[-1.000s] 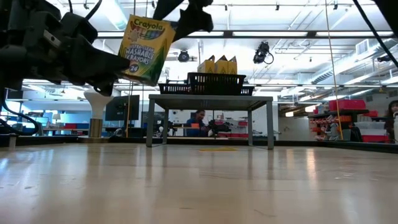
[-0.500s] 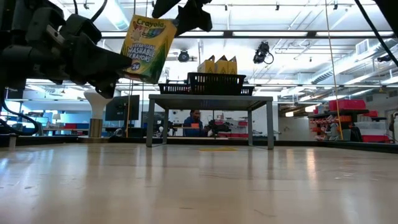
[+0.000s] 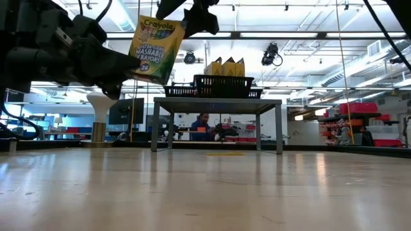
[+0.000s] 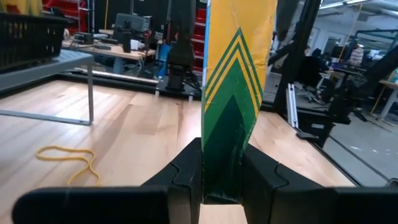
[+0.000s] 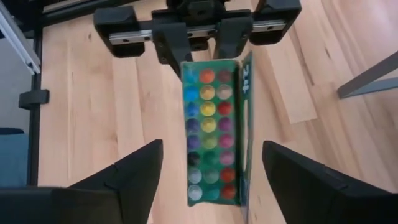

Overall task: Pick & Place Office Desk Supplies
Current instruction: Put the crayon box into the bottom black basket on the shelf

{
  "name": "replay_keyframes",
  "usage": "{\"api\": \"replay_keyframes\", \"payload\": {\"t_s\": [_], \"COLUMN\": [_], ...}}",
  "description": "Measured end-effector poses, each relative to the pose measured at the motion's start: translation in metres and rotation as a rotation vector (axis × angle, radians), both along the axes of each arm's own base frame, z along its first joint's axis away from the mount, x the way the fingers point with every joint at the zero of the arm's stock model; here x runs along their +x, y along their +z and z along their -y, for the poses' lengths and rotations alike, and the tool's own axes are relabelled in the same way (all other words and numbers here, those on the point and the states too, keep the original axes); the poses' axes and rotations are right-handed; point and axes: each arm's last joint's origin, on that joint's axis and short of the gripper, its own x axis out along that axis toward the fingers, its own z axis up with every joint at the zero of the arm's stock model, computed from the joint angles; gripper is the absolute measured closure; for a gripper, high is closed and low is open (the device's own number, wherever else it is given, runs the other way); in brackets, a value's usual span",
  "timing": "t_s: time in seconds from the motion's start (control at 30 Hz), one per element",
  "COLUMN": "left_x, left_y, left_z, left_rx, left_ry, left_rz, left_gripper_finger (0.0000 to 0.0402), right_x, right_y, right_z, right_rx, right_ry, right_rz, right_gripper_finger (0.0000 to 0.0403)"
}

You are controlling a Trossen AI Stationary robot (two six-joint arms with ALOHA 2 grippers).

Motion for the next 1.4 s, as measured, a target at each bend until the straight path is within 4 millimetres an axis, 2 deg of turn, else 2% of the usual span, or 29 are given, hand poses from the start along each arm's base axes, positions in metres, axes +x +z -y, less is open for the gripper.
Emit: {"api": "replay_keyframes", "payload": {"t_s": [0.13,0.47,0.57,0.67,0.8,0.9,1.07,1.2,1.4], "left_x": [0.0,0.009,0.009,0.008,0.002,-0.004,-0.007,-0.006,-0.006], "left_y": [0.003,0.01,0.011,0.017,0.023,0.02,0.017,0.013,0.012], "left_z": [0.0,0.002,0.001,-0.001,-0.006,-0.009,-0.011,-0.01,-0.01], "left_rx": [0.006,0.018,0.001,0.028,0.077,0.122,0.15,0.158,0.162], "left_ry": [-0.011,-0.008,0.041,0.114,0.226,0.286,0.353,0.345,0.343], "left_rz": [0.024,0.064,0.068,0.1,0.125,0.092,0.052,0.017,0.004], "left_gripper_finger": [0.0319,0.0318,0.0314,0.0296,0.0248,0.0204,0.0149,0.0137,0.0145], "right_x": [0.001,0.003,0.002,-0.003,-0.013,-0.02,-0.025,-0.027,-0.035], "right_y": [0.0,0.003,0.005,0.016,0.034,0.045,0.039,0.041,0.051], "right_z": [0.002,0.0,0.002,0.01,0.027,0.052,0.096,0.114,0.127], "right_rx": [0.002,0.02,0.011,-0.002,0.002,0.008,0.006,0.008,-0.002], "right_ry": [-0.002,0.014,-0.007,-0.086,-0.246,-0.408,-0.6,-0.662,-0.746], "right_rz": [0.008,0.042,0.048,0.077,0.131,0.159,0.128,0.145,0.188], "right_gripper_finger": [0.0149,0.0271,0.0303,0.0325,0.0329,0.0323,0.0324,0.0323,0.0322]}}
